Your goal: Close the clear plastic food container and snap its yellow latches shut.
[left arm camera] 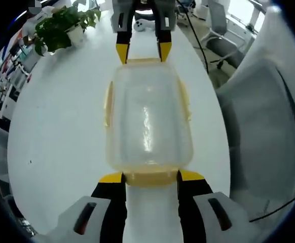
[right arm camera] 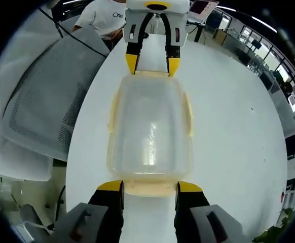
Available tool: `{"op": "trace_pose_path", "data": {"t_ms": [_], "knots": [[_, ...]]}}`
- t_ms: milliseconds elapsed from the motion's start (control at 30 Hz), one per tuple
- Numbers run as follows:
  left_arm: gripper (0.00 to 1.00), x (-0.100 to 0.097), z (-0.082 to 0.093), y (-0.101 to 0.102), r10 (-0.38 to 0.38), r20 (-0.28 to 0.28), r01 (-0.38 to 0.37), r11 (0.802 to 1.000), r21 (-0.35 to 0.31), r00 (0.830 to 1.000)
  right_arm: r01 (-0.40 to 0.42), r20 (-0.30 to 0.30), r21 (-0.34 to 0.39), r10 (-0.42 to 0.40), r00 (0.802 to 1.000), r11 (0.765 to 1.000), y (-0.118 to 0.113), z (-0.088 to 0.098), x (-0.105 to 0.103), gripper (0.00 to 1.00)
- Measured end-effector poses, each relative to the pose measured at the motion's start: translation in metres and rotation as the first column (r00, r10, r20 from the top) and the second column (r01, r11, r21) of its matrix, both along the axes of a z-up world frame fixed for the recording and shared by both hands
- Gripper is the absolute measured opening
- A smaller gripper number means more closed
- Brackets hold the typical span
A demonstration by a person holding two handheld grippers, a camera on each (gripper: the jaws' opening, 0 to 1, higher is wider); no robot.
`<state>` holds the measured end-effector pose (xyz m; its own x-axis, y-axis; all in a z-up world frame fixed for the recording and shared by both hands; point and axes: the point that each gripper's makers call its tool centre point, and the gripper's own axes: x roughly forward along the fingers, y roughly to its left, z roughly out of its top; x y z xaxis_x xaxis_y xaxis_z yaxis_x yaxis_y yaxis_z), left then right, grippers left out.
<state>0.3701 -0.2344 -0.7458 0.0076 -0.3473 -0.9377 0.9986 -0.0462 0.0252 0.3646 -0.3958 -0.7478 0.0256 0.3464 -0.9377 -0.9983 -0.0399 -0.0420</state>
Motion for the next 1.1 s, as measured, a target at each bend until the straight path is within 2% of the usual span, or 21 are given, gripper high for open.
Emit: {"op": "trace_pose_path", "data": {"t_ms": [533, 933, 1100], "knots": [[0.37, 0.0007, -0.0006, 0.0015, -0.003, 0.004, 0.003, 1.0, 0.005, 1.0, 0.017, -0.006, 0.005, -0.017, 1.0, 1.0, 0.0003, -0.0026, -0.0008, 0.37], [0.37, 0.0, -0.0013, 0.004, -0.023, 0.013, 0.023, 1.0, 0.007, 1.0, 0.04, 0.002, -0.02, -0.04, 0.999, 0.999, -0.0026, -0.0031, 0.0011, 0.37], [0.39, -0.0003, -0.0007, 0.0054, -0.018, 0.01, 0.018, 1.0, 0.007, 1.0, 0.058, -0.01, -0.027, -0.058, 0.998, 0.998, -0.0043, -0.0022, -0.0006, 0.45]]}}
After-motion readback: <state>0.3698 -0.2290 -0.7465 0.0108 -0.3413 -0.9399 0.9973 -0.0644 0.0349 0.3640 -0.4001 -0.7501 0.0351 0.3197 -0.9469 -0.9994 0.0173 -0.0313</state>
